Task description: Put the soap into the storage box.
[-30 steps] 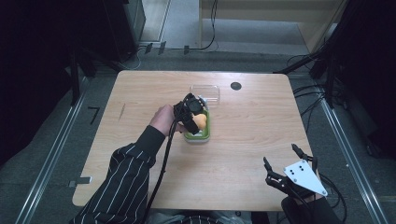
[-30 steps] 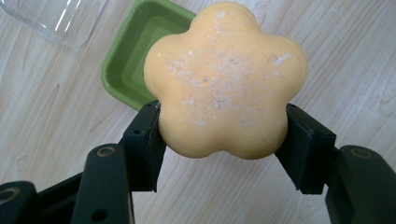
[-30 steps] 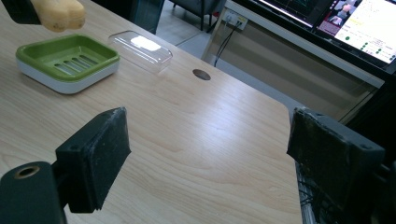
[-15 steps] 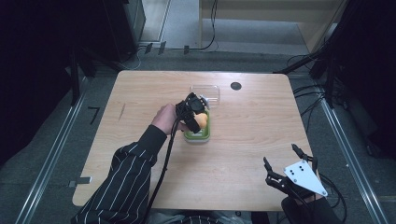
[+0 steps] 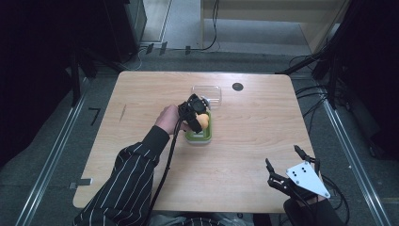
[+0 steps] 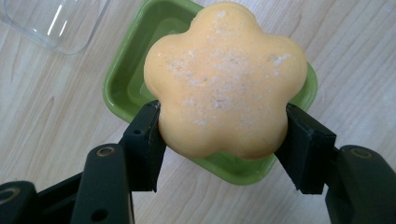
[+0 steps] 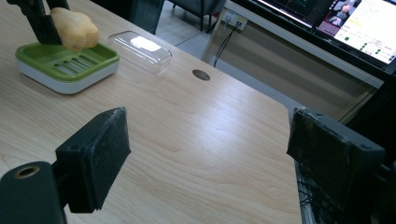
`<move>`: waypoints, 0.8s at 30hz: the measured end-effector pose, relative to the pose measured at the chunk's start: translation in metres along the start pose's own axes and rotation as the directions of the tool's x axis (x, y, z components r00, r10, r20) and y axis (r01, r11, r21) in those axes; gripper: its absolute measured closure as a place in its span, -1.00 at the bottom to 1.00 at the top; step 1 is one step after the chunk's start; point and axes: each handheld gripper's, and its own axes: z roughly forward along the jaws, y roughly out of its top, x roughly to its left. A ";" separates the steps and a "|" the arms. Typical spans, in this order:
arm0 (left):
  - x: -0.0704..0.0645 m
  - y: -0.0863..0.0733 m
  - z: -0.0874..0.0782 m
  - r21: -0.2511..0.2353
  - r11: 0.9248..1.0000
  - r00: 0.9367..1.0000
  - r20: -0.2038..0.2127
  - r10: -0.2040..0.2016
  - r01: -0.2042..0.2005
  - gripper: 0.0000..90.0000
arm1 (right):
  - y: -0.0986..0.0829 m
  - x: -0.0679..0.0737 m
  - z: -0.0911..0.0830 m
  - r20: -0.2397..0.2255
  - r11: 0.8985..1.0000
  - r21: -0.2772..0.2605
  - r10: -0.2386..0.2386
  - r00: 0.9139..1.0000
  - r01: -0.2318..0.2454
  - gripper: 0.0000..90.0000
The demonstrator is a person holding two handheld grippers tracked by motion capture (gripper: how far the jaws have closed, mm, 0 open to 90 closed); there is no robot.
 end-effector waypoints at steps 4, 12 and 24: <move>0.001 0.001 0.005 -0.002 1.000 1.000 0.003 -0.001 0.001 -0.12 | 0.000 0.000 0.000 0.001 1.000 0.000 0.002 1.000 -0.002 -0.70; 0.006 0.000 0.015 0.012 1.000 1.000 0.001 -0.007 0.007 -0.12 | 0.000 0.000 0.000 0.002 1.000 0.001 0.000 1.000 0.000 -0.70; 0.005 0.002 0.030 0.024 0.999 0.999 -0.019 0.028 -0.028 -0.12 | 0.000 0.000 0.000 0.002 1.000 0.001 0.000 1.000 0.000 -0.70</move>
